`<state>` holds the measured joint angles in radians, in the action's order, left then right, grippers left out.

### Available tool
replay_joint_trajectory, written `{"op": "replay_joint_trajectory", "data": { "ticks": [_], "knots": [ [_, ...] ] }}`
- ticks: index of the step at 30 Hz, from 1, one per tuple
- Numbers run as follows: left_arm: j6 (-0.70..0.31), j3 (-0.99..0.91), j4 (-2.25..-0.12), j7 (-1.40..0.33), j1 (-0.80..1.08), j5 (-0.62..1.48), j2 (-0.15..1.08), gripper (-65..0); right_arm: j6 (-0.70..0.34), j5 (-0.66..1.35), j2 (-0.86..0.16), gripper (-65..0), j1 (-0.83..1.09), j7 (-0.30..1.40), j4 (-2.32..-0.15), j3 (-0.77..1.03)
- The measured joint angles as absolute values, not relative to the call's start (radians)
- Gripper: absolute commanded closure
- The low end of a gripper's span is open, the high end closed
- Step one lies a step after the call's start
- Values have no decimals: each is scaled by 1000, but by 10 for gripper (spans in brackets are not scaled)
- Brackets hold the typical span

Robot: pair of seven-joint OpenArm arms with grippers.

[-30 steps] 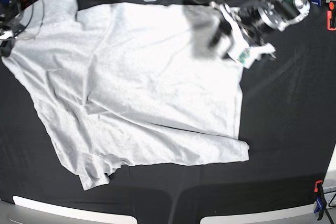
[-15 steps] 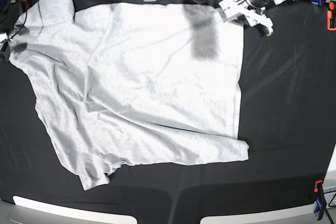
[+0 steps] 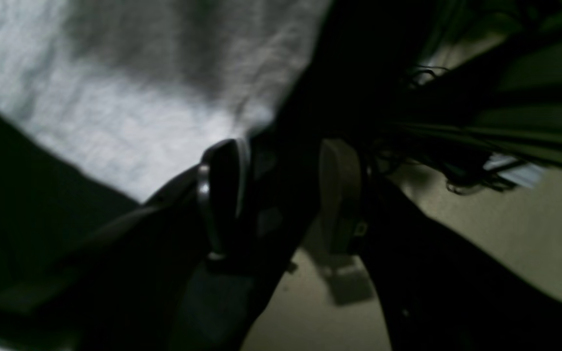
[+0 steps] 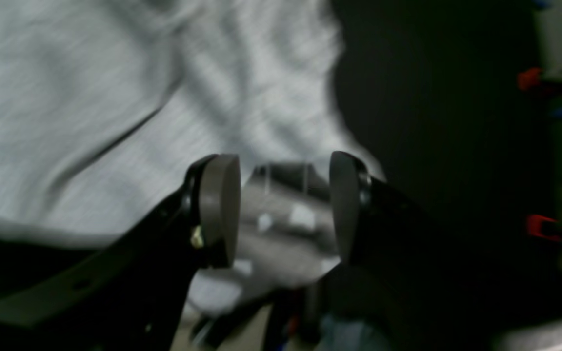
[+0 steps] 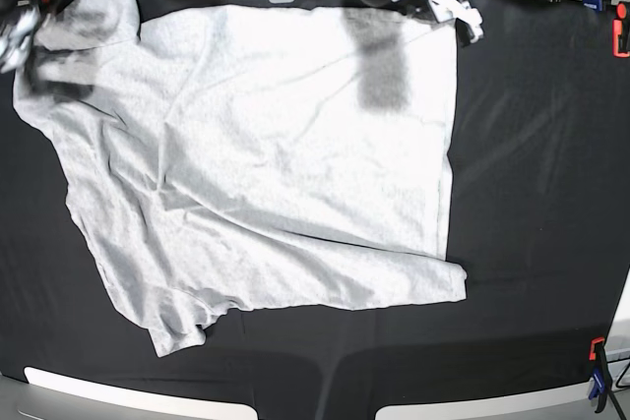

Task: Layout the t-shirt on the table in an organized manner, then fold the t-shirt properly

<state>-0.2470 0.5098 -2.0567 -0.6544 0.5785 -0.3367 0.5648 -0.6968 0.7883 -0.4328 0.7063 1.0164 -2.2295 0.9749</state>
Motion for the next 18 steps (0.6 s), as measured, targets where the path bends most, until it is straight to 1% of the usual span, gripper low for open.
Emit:
{"op": "replay_joint_trajectory", "data": {
  "ticks": [2, 4, 6, 9, 12, 14, 18],
  "knots": [
    [-195, 509, -2057, -660, 576, -377, 565, -246, -697, 813, -439, -288, 785, 1051, -2284, 956],
    [-175, 509, -2057, -666, 575, -402, 566, -246, -699, 793, -463, -288, 856, 1055, -2330, 918],
    [-175, 509, -2057, -669, 576, -401, 565, -246, -700, 726, -497, -288, 926, 1045, -2350, 867],
    [-176, 509, -2057, -670, 577, -396, 562, -246, -701, 549, -544, -288, 1022, 1028, -2344, 767],
    [-176, 509, -2057, -669, 576, -397, 557, -246, -696, 298, -577, -288, 1089, 932, -2343, 662],
    [-176, 509, -2057, -671, 576, -389, 558, -246, -620, 190, -591, -288, 1116, 897, -2344, 579],
    [-175, 509, -2057, -670, 576, -390, 557, -246, -562, 55, -619, -288, 1143, 895, -2342, 381]
  ]
}}
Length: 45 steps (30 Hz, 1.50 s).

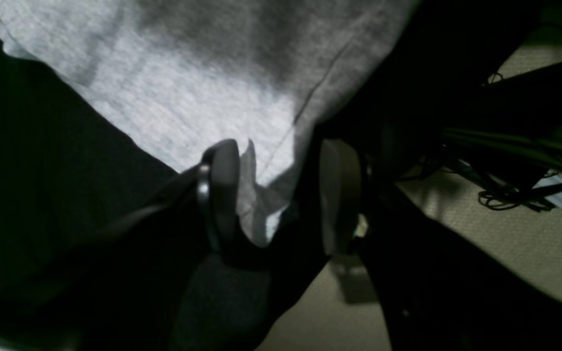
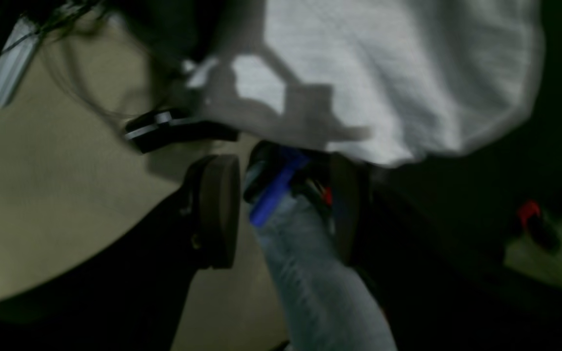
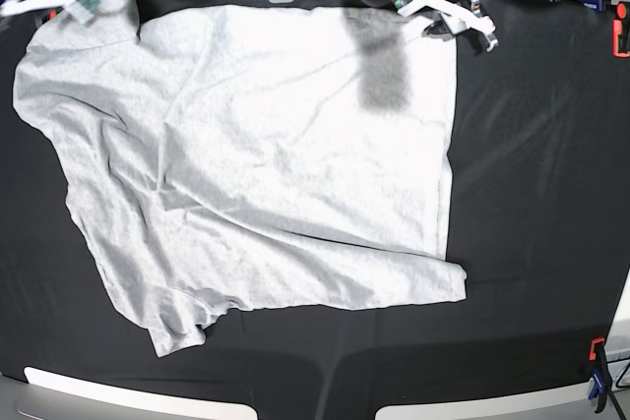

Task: Layout the t-shirt on the table in an organized manner, then fold the t-shirt properly

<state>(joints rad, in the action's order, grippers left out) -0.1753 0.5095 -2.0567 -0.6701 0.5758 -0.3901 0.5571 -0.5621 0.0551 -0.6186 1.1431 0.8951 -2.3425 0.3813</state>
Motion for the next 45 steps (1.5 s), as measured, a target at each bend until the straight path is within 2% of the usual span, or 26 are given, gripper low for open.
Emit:
{"op": "replay_joint_trajectory", "data": {
  "ticks": [5, 14, 18, 27, 35, 37, 41, 45],
  "knots": [
    [-175, 509, -2057, -670, 576, -391, 558, -246, -390, -239, -692, -288, 1179, 854, -2240, 139],
    [-168, 509, -2057, -662, 575, -391, 558, -246, 107, -791, -901, -288, 1184, 804, -2013, -318],
    [-169, 509, -2057, -665, 576, -392, 557, -246, 263, -948, -956, -288, 1166, 785, -1895, -481],
    [-168, 509, -2057, -666, 576, -390, 558, -246, 437, -1068, -858, -288, 899, 784, -1646, -650],
    [-168, 509, -2057, -666, 576, -390, 557, -246, 442, -1048, -845, -284, 786, 844, -1581, -794],
    [-168, 509, -2057, -666, 576, -390, 557, -246, 443, -1078, -845, -230, 784, 863, -1581, -813],
    [-169, 509, -2057, -666, 576, -390, 557, -246, 504, -1158, -845, 0, 788, 921, -1581, -853],
    [-169, 509, -2057, -666, 576, -390, 557, -246, 521, -1234, -845, 0, 789, 975, -1581, -862]
  ]
}}
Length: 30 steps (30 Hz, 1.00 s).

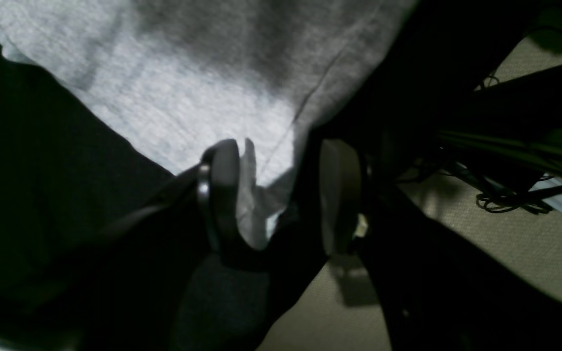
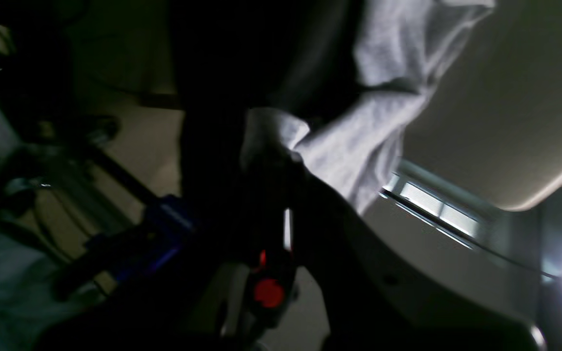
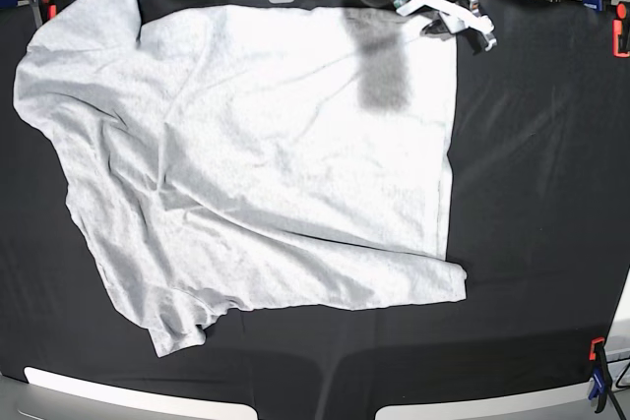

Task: Layout the t-shirt on the table in an organized manner, then fold the t-shirt properly

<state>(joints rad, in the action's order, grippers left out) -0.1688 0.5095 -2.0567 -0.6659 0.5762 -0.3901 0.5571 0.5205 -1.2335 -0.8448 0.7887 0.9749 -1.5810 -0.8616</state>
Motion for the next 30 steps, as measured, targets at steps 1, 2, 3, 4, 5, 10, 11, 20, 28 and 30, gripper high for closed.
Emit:
{"op": "replay_joint_trajectory", "data": {
  "ticks": [1, 2, 3, 4, 5, 10, 11, 20, 28, 30],
  "knots": [
    [-169, 509, -2057, -666, 576, -390, 557, -246, 521, -1234, -845, 0, 787, 989, -1581, -865],
    [-169, 509, -2057, -666, 576, -390, 557, -246, 520, -1234, -845, 0, 787, 992, -1581, -868],
    [-169, 509, -2057, -666, 576, -390, 557, -246, 520, -1234, -845, 0, 787, 992, -1581, -873],
    [-169, 509, -2057, -666, 576, -390, 557, -246, 520, -1235, -845, 0, 787, 993, -1581, -879],
    [-169, 509, -2057, -665, 576, -390, 557, -246, 520, -1234, -845, 0, 787, 993, -1581, -885],
    [-169, 509, -2057, -636, 576, -390, 557, -272, 520, -1235, -845, 0, 787, 993, -1581, -891],
    [-169, 509, -2057, -635, 576, -390, 557, -272, 520, -1237, -845, 0, 787, 993, -1581, -891],
    [-169, 509, -2057, -635, 576, -390, 557, -271, 505, -1301, -845, 0, 787, 1014, -1582, -891],
    [-169, 509, -1999, -597, 573, -390, 557, -264, 505, -1302, -845, 0, 787, 1019, -1582, -891],
    [-168, 509, -1974, -576, 573, -391, 558, -264, 505, -1310, -845, 0, 787, 1024, -1582, -891]
  ]
}}
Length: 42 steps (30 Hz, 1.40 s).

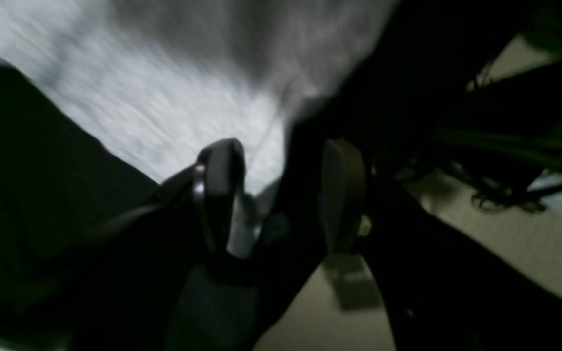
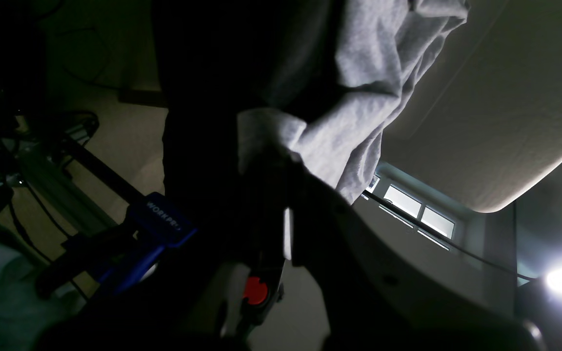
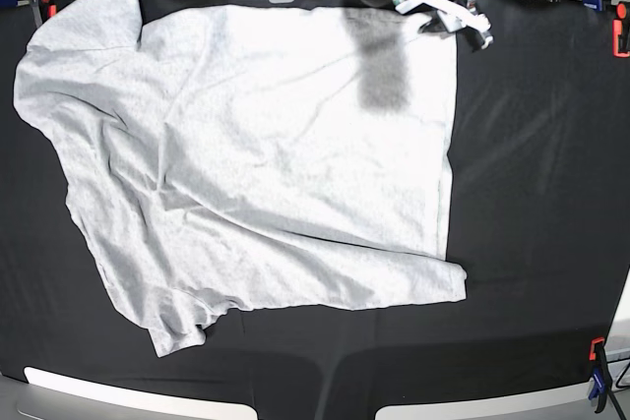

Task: Layout the t-shirt on the table in an organized manner, then fold the t-shirt properly

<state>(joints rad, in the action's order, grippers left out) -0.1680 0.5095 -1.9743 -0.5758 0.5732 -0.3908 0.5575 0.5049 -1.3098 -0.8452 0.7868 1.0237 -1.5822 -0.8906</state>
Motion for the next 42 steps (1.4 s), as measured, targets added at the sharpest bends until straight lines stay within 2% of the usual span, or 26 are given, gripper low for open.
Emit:
{"op": "replay_joint_trajectory", "data": {
  "ticks": [3, 5, 7, 10, 17, 27, 34, 39, 42],
  "knots": [
    [-166, 509, -1963, -575, 573, -390, 557, -252, 507, -1397, -845, 0, 787, 1066, -1582, -891],
    [-166, 509, -1963, -559, 570, -390, 557, -217, 521, -1427, -845, 0, 787, 1095, -1584, -891],
    [-169, 509, -1959, -552, 555, -390, 557, -154, 521, -1425, -845, 0, 787, 1095, -1584, -891],
    [-169, 509, -1956, -547, 532, -390, 557, -2, 521, -1425, -845, 0, 787, 1095, -1584, -891],
    [-175, 511, -1983, -630, 532, -382, 557, 0, 521, -1465, -859, 0, 807, 1159, -1609, -891],
    [-176, 509, -2183, -685, 573, -390, 559, 0, 521, -1465, -948, 0, 907, 1215, -1844, -889],
    [-155, 509, -2239, -856, 576, -473, 558, 0, 521, -1463, -967, 0, 906, 1225, -1948, -887],
    [-57, 510, -2239, -856, 576, -560, 558, 0, 521, -1463, -967, 0, 906, 1225, -1972, -771],
    [-52, 509, -2239, -861, 577, -579, 557, 0, 521, -1462, -968, 0, 906, 1225, -1972, -675]
  ]
}}
